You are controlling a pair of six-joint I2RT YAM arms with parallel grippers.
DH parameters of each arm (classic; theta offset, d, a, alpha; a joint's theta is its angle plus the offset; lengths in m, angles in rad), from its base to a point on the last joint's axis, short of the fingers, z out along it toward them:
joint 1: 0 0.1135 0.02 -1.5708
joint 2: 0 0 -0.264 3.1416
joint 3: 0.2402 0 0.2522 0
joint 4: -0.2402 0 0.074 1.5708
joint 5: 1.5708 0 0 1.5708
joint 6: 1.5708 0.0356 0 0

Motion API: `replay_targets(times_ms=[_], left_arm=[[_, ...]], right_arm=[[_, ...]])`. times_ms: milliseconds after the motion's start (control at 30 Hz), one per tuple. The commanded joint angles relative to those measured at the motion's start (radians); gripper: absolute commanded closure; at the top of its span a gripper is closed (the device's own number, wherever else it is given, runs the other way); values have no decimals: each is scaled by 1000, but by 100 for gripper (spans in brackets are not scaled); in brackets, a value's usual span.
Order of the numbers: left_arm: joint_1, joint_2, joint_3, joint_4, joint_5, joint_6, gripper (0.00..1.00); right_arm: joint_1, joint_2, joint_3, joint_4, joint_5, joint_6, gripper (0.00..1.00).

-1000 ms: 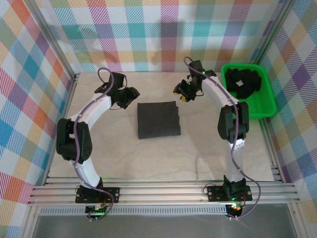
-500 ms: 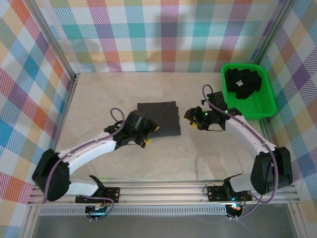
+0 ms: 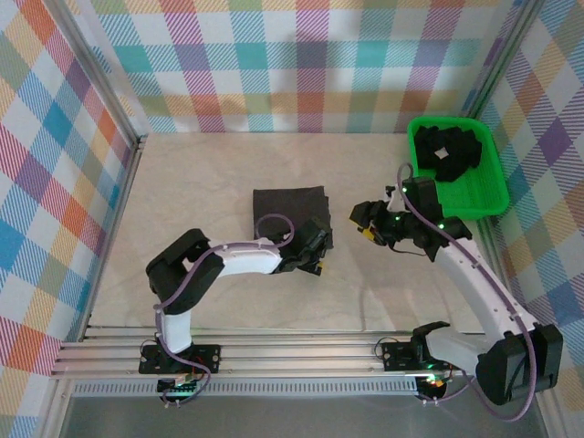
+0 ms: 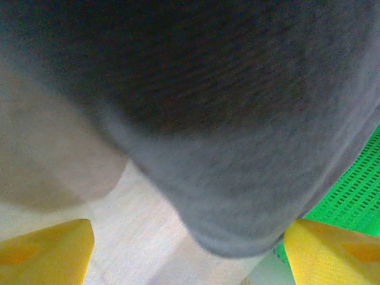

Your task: Fold and stack the t-shirts

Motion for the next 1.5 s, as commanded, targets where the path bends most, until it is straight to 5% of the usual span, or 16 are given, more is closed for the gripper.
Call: replay_targets(times_ms=[0, 200, 367, 467, 667, 867, 1100, 1267, 1333, 1400, 1433, 1467], left_arm=[[7, 46, 31, 23, -73, -43, 22], [56, 87, 2, 51, -97, -46, 34], [152, 69, -21, 70, -104, 38, 79], [261, 30, -66, 94, -30, 163, 95], [581, -55, -115, 46, 184, 531, 98], [900, 73, 87, -121, 383, 878, 99], [1053, 341, 506, -391, 492, 1117, 98], [1111, 415, 594, -416, 505, 1146, 97], [1114, 420, 600, -412, 511, 1145, 94], [1110, 405, 591, -396, 515, 1131, 71], [1107, 383, 579, -382, 516, 1123, 53], [1099, 353, 559, -350, 533, 1123, 5]], right_arm=[[-12, -34, -11, -58, -32, -27, 49], [-26, -53, -17, -76, -49, -28, 49], [-26, -36, -20, -51, -63, -17, 51], [-27, -23, -15, -36, -73, -15, 52], [-26, -9, -6, -9, -90, -17, 52], [-26, 15, -2, 25, -95, -8, 52], [-25, 62, 8, 78, -115, -9, 53], [-26, 75, 21, 96, -119, -9, 53], [-25, 78, 24, 113, -126, -6, 53], [-25, 70, 18, 152, -134, 0, 52], [-25, 62, 11, 188, -147, 5, 51], [-24, 51, -1, 237, -155, 14, 49]])
